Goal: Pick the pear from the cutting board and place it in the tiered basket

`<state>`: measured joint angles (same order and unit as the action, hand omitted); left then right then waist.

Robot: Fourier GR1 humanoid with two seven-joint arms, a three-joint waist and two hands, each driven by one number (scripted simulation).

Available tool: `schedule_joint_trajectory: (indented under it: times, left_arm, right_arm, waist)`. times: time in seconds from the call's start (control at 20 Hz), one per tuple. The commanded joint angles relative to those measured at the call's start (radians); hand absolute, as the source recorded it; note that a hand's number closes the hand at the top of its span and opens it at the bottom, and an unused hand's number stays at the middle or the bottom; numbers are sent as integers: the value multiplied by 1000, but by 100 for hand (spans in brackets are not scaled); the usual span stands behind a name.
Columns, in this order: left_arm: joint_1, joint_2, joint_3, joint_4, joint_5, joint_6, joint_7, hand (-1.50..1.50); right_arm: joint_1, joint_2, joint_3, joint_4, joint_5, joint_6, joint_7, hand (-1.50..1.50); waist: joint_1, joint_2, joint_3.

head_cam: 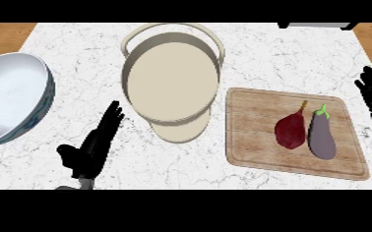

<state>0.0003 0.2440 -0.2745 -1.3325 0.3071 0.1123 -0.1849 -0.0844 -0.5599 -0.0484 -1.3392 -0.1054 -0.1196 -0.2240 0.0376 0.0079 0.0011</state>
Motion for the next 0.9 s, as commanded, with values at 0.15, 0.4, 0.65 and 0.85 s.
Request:
schedule_joint_trajectory:
  times: [0.15,0.4,0.65,0.85]
  left_arm:
    - [73,70,80,26,-54,129,29,0]
    - [128,63,109,39,-46,183,47,0]
    - [119,25,71,10,-80,232,76,0]
    - [86,30,51,13,-112,240,104,0]
  right_arm:
    - [34,114,-202,-192,-31,-306,-134,150]
    - [55,358,-472,-170,-210,-624,-71,-150]
    - [150,552,-474,-421,-337,-666,-352,-150]
    - [420,557,-246,-594,-358,-707,-353,-150]
  waist:
    - [-89,-32,0]
    - [-178,-46,10]
    - [-126,-28,4]
    - [-99,-18,-1]
